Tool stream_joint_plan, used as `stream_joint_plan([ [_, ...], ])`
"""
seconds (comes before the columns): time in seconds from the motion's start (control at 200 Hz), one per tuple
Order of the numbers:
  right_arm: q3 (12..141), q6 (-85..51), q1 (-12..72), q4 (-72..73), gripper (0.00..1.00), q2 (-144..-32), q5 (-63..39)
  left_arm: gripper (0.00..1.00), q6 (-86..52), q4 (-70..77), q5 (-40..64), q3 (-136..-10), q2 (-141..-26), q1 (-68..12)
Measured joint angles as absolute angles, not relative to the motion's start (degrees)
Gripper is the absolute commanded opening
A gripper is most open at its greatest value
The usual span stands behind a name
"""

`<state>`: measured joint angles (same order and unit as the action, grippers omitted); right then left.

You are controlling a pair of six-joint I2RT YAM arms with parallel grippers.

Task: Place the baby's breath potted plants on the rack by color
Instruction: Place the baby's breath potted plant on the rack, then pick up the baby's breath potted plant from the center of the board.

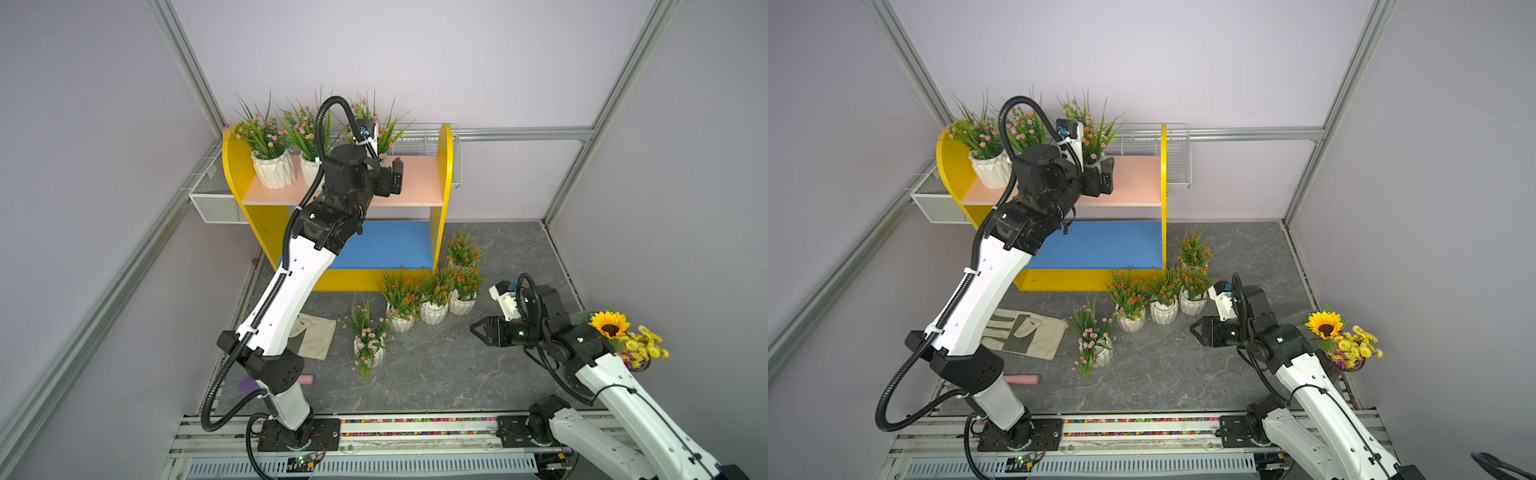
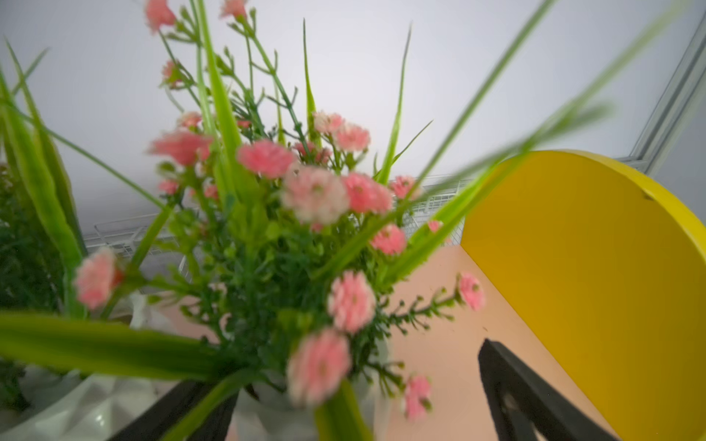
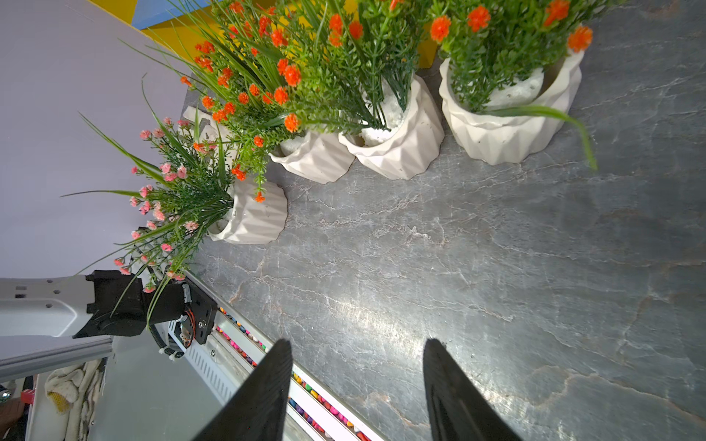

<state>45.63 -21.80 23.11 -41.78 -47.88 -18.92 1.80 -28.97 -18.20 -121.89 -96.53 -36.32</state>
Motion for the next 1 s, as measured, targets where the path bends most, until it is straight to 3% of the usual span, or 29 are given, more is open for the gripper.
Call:
stream_joint_plan([
  [0.385, 45.6, -21.7, 25.6, -38.2, 0.56, -52.3, -17.9, 0.99, -0.6, -18.0, -18.8, -86.0, -72.7, -37.6],
  [0.705, 45.2, -25.5, 40.4, -27.5, 0.49, -62.8, -13.0, 1.0, -7.0, -15.9, -17.8, -60.8, -54.5, -37.7],
  [1.0, 45.2, -30.1, 52.5, -16.6, 0.44, -74.5, -6.0, 0.99, -12.1, -14.9, -12.3, -46.4, -49.0, -37.7],
])
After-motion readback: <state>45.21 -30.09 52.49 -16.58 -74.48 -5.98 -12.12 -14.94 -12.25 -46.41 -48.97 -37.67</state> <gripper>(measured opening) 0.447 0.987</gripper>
